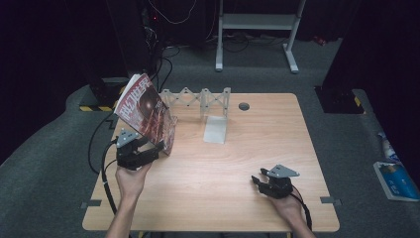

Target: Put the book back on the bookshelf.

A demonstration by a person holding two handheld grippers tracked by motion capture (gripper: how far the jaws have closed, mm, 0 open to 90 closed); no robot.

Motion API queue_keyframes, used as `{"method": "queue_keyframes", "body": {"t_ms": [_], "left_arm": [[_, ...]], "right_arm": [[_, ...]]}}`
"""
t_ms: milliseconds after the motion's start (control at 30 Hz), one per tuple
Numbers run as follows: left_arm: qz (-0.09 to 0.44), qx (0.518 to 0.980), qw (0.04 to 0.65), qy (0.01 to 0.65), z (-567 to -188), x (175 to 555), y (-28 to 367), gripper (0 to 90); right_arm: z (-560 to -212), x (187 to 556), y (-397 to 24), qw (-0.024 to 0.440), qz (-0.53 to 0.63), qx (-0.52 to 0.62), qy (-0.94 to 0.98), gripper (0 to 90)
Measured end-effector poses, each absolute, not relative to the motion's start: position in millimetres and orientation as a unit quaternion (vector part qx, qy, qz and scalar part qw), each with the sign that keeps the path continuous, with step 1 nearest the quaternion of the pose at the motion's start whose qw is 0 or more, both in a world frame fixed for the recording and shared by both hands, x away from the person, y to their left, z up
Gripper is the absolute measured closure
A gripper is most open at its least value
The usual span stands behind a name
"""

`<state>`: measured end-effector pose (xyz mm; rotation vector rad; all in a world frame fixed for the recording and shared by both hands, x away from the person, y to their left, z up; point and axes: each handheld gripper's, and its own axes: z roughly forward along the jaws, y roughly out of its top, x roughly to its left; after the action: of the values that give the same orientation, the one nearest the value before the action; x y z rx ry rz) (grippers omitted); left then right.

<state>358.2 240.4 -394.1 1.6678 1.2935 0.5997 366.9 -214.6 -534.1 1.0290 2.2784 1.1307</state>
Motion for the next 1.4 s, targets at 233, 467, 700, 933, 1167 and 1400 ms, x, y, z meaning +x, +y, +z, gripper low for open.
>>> {"method": "queue_keyframes", "body": {"t_ms": [233,467,700,933,1167,1400], "left_arm": [[0.239,0.678,0.461,0.521,-399,358,234,33.8],[0.228,0.68,0.466,0.518,-406,358,227,33.9],[0.216,0.684,0.467,0.517,-414,359,219,34.1],[0.209,0.688,0.468,0.514,-421,360,212,34.4],[0.203,0.692,0.469,0.51,-425,359,206,34.9],[0.196,0.7,0.465,0.506,-431,361,197,34.9]], "right_arm": [[-534,367,-215,0.197,0.404,0.368,0.814,49.1],[-534,367,-215,0.197,0.404,0.368,0.814,49.0],[-534,367,-215,0.197,0.404,0.368,0.814,49.1],[-534,367,-215,0.197,0.404,0.368,0.814,49.1],[-534,367,-215,0.197,0.404,0.367,0.814,49.0],[-534,367,-215,0.197,0.404,0.368,0.814,49.0]]}}
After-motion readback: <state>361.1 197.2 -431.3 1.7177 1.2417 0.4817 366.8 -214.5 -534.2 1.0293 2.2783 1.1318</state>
